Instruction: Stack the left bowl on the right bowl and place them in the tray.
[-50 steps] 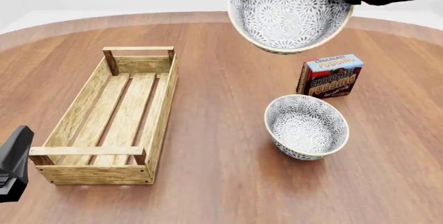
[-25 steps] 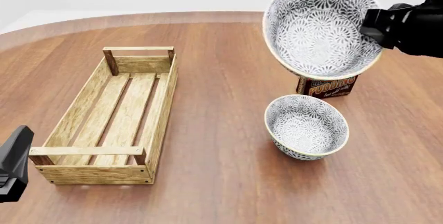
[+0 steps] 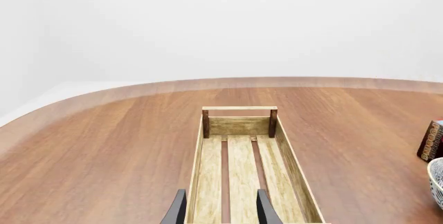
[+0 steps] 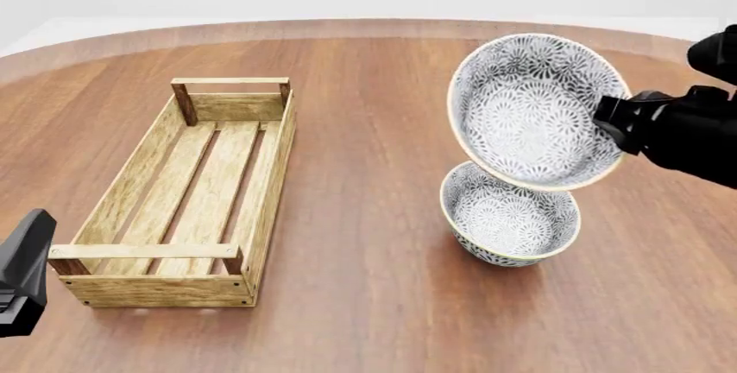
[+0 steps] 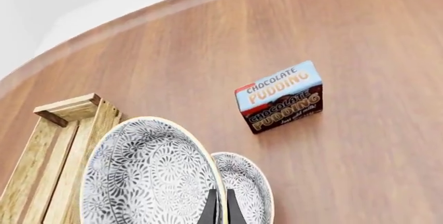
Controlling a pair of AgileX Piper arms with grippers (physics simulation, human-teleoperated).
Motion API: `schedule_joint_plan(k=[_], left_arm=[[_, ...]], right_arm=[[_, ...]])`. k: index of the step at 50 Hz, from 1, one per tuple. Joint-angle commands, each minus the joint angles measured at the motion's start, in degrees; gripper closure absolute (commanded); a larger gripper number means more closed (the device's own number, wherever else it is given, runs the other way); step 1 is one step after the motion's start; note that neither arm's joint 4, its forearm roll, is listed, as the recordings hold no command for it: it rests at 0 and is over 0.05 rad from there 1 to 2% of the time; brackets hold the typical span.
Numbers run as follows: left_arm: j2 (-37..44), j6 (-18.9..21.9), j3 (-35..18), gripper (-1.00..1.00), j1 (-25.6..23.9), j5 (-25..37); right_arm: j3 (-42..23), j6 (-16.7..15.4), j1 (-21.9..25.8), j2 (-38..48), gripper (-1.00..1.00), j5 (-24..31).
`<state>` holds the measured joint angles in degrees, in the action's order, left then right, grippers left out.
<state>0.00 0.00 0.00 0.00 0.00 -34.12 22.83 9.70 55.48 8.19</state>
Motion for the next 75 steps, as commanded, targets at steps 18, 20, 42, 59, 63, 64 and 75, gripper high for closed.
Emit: schedule_joint_plan(k=[18, 20, 42, 59, 63, 64, 75], left_arm=[[0.0, 0.0, 0.0, -1.00, 0.0, 0.0], [0.0, 0.0, 0.0, -1.00, 0.0, 0.0], [0.0, 0.0, 0.0, -1.00, 0.0, 0.0], [0.0, 0.0, 0.0, -1.00, 0.0, 0.0], [0.0, 0.0, 0.0, -1.00, 0.0, 0.0], [0.0, 0.0, 0.0, -1.00, 0.0, 0.0], [0.0, 0.0, 0.0, -1.00, 0.0, 0.0]], right_arm=[[8.7, 3.7, 0.6, 5.7, 1.00, -10.9], [9.0, 3.8, 0.6, 6.2, 1.00, -11.6], [12.1, 4.6, 0.0, 8.6, 1.00, -15.9], [14.0, 5.2, -0.2, 11.7, 1.00, -20.1], [14.3, 5.2, -0.3, 12.4, 1.00, -20.9], [14.3, 5.2, -0.4, 12.5, 1.00, -21.0], [14.0, 4.4, -1.3, 13.2, -1.00, -21.4]])
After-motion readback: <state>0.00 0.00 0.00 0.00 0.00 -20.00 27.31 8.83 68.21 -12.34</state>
